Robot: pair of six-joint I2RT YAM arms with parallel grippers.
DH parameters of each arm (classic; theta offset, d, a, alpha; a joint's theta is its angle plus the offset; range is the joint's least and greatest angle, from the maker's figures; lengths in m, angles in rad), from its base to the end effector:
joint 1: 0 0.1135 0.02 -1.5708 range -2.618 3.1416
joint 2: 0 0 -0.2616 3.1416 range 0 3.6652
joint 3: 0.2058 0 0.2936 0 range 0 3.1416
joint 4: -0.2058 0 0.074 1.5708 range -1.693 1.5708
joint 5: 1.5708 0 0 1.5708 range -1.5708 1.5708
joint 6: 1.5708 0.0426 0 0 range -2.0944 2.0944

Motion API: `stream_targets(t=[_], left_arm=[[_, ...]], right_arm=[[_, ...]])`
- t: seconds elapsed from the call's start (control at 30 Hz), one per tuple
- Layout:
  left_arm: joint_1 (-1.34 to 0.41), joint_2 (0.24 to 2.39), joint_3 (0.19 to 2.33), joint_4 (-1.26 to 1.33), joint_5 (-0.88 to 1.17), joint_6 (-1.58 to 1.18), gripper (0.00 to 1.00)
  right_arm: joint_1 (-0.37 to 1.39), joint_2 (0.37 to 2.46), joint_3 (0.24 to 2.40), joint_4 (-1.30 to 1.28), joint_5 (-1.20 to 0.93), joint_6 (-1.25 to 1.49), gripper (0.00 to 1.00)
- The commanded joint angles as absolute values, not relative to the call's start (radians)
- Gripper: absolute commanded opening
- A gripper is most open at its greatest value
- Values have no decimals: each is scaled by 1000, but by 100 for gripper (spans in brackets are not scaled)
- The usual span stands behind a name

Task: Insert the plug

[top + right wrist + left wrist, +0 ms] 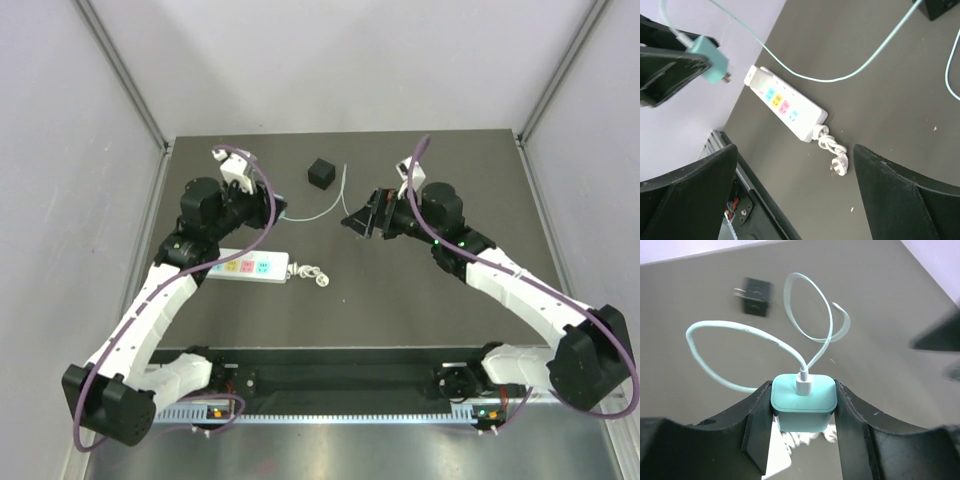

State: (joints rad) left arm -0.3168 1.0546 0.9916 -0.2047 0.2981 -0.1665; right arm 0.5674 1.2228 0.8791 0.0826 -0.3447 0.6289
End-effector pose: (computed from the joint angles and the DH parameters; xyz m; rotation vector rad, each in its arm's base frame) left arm 0.2737 -0.1029 0.3525 0.3517 1.8369 -0.6100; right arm 0.2721 0.1905 0.2896 -0.2015 1.9663 1.1290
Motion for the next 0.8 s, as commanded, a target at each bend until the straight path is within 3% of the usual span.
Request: stream_targets(t=[0.0, 0.13, 0.33, 0.47, 0.5, 0.6, 0.77], left_arm=[[-313, 1002, 904, -11, 89, -216, 0], [-305, 974, 784, 118, -84, -213, 0], [-279, 974, 710, 189, -189, -221, 0], [-276, 994, 790, 94, 192, -119, 0], [-276, 1020, 819, 18, 395, -94, 0], [-275, 1081, 931, -107, 747, -45, 0], [-282, 1123, 994, -91, 1076, -136, 0]], right_arm=[[555, 1149, 885, 126, -397, 629, 97], [557, 1118, 790, 219, -411, 702, 96], [581, 1153, 716, 273, -403, 749, 95], [581, 1181, 768, 236, -419, 695, 95], [575, 1195, 794, 218, -449, 666, 95], [557, 1213, 905, 160, -564, 531, 95], [543, 1200, 983, 211, -783, 287, 95]])
